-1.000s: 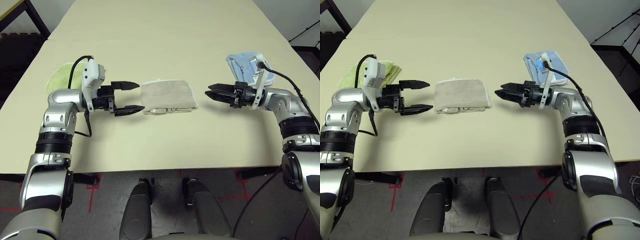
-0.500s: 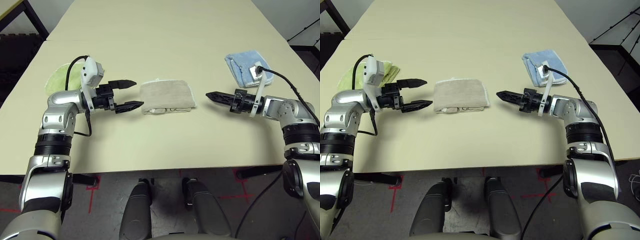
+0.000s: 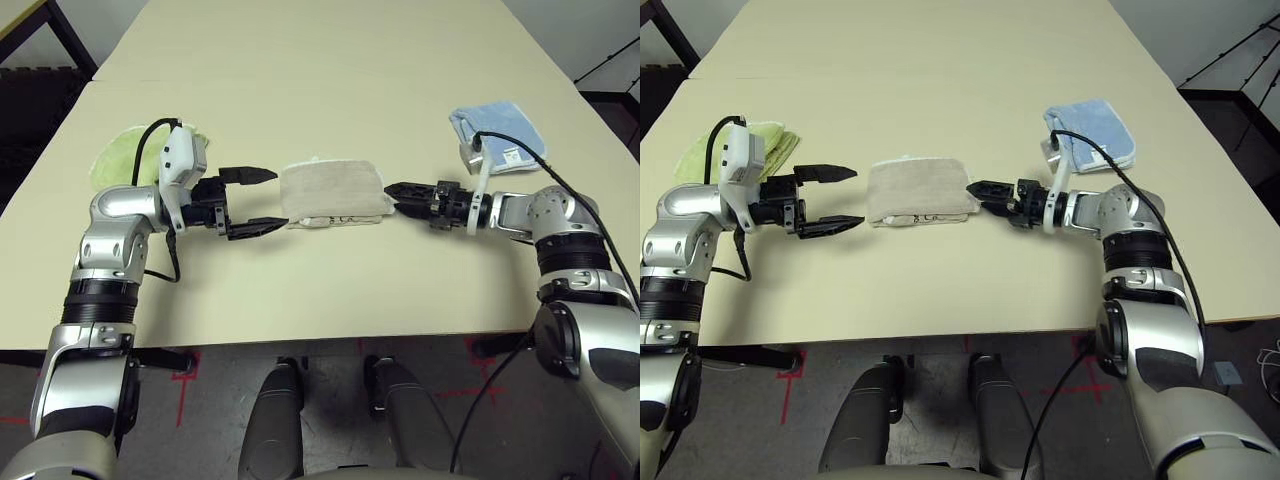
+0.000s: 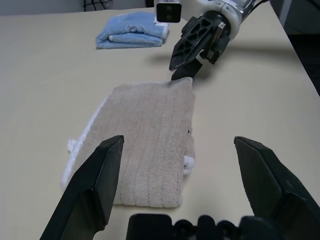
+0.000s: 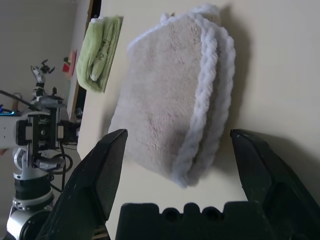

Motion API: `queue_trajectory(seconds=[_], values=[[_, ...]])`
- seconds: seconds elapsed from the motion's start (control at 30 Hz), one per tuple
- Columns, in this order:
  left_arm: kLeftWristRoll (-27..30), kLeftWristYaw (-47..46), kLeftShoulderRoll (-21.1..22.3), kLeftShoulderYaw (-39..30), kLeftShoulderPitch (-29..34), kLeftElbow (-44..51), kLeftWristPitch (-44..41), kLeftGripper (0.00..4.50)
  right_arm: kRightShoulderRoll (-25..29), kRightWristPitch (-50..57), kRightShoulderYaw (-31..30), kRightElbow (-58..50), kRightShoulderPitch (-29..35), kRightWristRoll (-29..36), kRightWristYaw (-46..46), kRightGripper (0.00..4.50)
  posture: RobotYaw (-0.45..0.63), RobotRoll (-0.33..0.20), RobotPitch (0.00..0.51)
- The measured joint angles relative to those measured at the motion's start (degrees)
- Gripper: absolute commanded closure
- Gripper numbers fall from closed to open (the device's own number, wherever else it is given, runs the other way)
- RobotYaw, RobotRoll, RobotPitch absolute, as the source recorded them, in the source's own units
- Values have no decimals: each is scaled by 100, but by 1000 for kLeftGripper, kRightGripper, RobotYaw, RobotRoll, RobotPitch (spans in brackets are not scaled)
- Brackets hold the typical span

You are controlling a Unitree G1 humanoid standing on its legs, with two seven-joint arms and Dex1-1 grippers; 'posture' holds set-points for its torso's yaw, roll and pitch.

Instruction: Fold the towel and set it aside.

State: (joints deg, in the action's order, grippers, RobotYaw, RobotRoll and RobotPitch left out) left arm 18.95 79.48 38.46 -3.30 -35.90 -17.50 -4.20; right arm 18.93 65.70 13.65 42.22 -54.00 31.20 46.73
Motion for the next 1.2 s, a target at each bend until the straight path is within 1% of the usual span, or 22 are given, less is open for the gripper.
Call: queue_trajectory(seconds=[0.4, 0.57, 0.67, 0.73, 0.83, 0.87, 0.9, 1.0, 1.03, 1.2], values=[[8, 4, 17, 25, 55, 130, -20, 24, -524, -258, -55, 481, -430, -116, -173, 12, 132, 0, 190], [9, 4, 17, 64, 55, 130, -20, 24, -640, -338, -48, 559, -504, -115, -207, 12, 129, 0, 189], [9, 4, 17, 69, 55, 130, -20, 0, -644, -399, -47, 597, -504, -116, -222, 573, 126, 0, 189], [10, 4, 17, 85, 55, 131, -21, 0, -644, -465, -49, 662, -502, -144, -271, 1223, 123, 0, 189], [12, 8, 17, 113, 56, 131, -24, 0, -652, -474, -56, 732, -461, -176, -276, 2452, 115, 0, 186], [13, 9, 17, 114, 56, 131, -25, 0, -654, -475, -56, 732, -437, -177, -277, 2760, 115, 0, 186], [13, 9, 17, 116, 56, 130, -28, 0, -656, -476, -49, 721, -414, -163, -267, 3167, 113, 0, 185], [13, 10, 17, 153, 55, 130, -35, 0, -655, -452, -24, 609, -418, -99, -258, 4188, 104, 0, 179], [13, 11, 16, 172, 55, 131, -35, 0, -656, -443, -16, 575, -418, -88, -259, 4455, 104, 0, 179], [13, 28, 14, 225, 55, 128, -35, 0, -619, -417, 83, 499, -357, -15, -290, 4480, 87, 0, 169]])
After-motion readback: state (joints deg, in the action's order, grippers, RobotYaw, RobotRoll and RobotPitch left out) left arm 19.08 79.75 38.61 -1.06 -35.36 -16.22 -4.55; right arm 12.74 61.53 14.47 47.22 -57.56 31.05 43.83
